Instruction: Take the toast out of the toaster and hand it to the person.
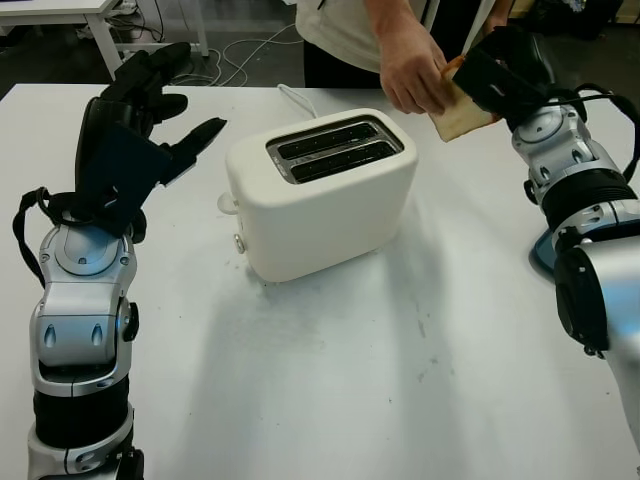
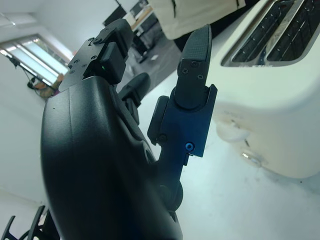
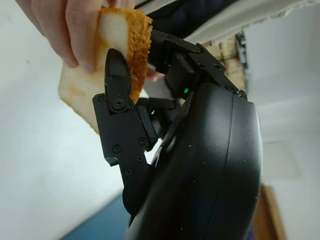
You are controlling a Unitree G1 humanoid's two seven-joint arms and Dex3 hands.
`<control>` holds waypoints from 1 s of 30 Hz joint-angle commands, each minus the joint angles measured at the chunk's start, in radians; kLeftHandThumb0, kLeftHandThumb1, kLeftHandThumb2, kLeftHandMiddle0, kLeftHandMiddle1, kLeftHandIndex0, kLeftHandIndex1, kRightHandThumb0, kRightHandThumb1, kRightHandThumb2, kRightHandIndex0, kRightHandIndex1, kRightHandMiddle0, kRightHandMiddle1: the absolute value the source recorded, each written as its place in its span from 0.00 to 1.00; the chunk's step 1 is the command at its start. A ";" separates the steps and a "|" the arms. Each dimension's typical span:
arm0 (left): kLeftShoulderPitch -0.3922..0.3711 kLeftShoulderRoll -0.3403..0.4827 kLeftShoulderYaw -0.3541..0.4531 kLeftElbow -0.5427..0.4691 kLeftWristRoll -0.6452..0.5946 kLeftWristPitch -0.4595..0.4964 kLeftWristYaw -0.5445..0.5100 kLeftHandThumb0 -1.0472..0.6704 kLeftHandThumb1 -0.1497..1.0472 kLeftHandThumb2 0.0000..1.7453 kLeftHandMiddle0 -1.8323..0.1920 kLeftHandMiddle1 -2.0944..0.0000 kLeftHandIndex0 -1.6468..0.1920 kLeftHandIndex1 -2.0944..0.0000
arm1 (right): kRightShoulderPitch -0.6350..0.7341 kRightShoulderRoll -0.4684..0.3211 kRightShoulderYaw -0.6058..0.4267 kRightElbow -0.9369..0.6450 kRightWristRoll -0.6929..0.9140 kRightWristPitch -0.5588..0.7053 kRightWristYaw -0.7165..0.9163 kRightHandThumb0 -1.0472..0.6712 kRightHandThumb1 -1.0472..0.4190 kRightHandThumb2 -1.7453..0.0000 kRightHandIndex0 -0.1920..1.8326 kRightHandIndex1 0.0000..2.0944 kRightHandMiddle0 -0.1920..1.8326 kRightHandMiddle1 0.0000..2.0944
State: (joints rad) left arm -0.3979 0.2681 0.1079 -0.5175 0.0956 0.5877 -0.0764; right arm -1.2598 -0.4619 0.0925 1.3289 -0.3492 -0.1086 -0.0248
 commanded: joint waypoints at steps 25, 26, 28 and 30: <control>0.157 -0.115 0.088 -0.041 -0.079 0.002 0.050 0.33 0.89 0.09 0.86 0.68 0.72 0.93 | 0.939 0.173 -0.184 -1.219 0.403 -0.009 0.175 0.21 0.09 0.77 0.10 0.00 0.10 0.00; 0.169 -0.119 0.085 -0.048 -0.077 0.000 0.053 0.33 0.89 0.10 0.85 0.68 0.72 0.94 | 0.977 0.182 -0.176 -1.266 0.406 0.004 0.176 0.21 0.09 0.74 0.10 0.00 0.10 0.00; 0.196 -0.133 0.084 -0.072 -0.083 0.027 0.057 0.32 0.89 0.11 0.85 0.69 0.72 0.94 | 1.060 0.201 -0.153 -1.376 0.378 0.037 0.160 0.21 0.09 0.66 0.09 0.00 0.09 0.00; 0.232 -0.156 0.085 -0.096 -0.095 0.035 0.061 0.33 0.89 0.13 0.85 0.70 0.73 0.95 | 1.135 0.233 -0.131 -1.450 0.360 0.042 0.142 0.26 0.09 0.59 0.09 0.00 0.09 0.00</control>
State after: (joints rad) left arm -0.1931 0.1268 0.1929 -0.5899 0.0203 0.6127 -0.0217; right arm -0.1680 -0.2484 -0.0511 -0.0753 0.0211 -0.0789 0.1320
